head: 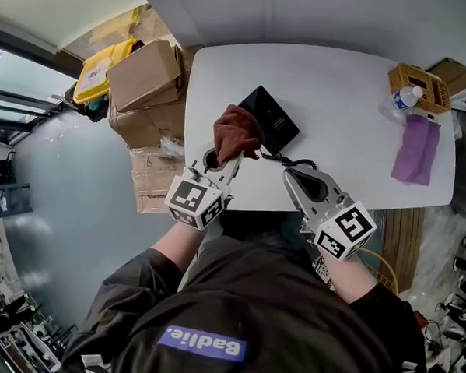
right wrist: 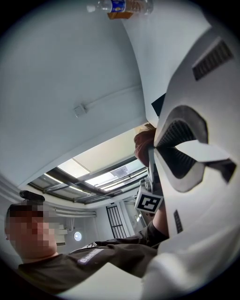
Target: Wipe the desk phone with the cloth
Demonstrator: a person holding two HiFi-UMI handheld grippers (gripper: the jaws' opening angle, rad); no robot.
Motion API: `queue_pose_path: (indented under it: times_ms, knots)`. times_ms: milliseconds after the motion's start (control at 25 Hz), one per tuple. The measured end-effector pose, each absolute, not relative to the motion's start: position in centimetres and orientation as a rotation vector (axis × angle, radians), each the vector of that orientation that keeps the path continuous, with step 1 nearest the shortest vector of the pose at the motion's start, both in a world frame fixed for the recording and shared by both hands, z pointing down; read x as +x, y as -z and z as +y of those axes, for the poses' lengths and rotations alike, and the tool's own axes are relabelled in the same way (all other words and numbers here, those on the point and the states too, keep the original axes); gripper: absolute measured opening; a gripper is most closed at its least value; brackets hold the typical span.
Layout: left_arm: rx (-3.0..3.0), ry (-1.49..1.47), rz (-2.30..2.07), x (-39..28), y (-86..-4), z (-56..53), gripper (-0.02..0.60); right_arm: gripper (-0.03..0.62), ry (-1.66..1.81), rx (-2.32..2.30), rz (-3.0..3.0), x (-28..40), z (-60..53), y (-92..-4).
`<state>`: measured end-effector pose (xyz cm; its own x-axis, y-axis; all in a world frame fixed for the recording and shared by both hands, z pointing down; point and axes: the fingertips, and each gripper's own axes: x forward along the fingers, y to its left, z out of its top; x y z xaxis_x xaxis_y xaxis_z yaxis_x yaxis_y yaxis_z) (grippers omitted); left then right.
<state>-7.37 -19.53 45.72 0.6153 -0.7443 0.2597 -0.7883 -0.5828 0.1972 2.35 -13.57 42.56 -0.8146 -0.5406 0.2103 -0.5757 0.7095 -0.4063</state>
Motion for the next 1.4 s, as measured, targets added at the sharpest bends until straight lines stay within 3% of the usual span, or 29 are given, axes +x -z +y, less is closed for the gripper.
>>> queue_pose_path:
  times_ms: [680,1400]
  knots:
    - [2.36,-0.587,-1.354,-7.7,-57.7,-27.7,0.054,0.029,-0.835,0.873,-2.746,5.8,-13.9,-46.8]
    - [2.306,-0.693,-1.066,1.5,-64.2,-19.6,0.054,0.029,-0.853,0.931,-2.736,10.1,-15.5,-46.9]
